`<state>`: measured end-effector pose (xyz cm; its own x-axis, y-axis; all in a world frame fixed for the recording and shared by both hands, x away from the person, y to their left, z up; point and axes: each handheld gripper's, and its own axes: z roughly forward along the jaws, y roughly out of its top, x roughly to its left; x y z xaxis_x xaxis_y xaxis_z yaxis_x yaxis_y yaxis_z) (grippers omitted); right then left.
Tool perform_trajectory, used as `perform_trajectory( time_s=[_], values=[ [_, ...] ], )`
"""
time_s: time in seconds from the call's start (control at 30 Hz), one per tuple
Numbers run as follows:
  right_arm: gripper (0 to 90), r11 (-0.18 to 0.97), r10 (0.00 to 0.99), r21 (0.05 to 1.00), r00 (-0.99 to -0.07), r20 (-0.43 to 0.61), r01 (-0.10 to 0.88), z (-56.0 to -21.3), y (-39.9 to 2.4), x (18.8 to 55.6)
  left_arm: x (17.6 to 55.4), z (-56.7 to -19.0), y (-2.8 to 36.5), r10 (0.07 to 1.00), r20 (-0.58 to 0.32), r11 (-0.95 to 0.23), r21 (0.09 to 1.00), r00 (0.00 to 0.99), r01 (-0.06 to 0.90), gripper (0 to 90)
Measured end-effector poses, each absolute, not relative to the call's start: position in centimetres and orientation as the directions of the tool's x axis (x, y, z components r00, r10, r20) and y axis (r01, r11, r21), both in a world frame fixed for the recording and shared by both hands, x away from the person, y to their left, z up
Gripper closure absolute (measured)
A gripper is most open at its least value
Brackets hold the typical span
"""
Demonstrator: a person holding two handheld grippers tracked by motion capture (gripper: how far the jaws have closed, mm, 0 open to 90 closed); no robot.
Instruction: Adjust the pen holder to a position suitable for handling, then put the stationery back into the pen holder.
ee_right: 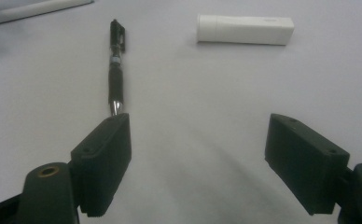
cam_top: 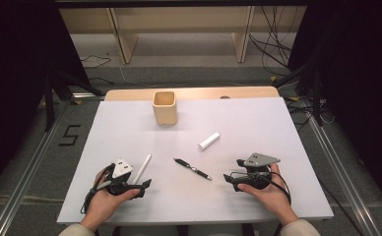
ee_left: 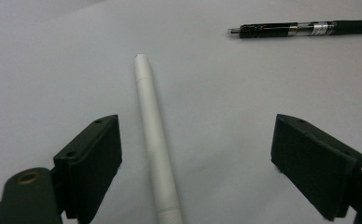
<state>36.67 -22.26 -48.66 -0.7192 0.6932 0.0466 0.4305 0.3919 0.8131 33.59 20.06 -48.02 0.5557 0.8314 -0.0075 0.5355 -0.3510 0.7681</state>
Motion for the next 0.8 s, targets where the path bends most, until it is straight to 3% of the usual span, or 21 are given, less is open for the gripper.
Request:
perform_trajectory(
  time_s=[0.8],
  values=[
    [22.8, 0.384, 0.699, 0.824, -0.714, 0.036, 0.417, -48.55, -22.41, 36.61, 33.69, -47.85, 20.11, 0.845, -0.006, -0.341, 0.764, 0.535, 0.548, 17.5]
  ],
)
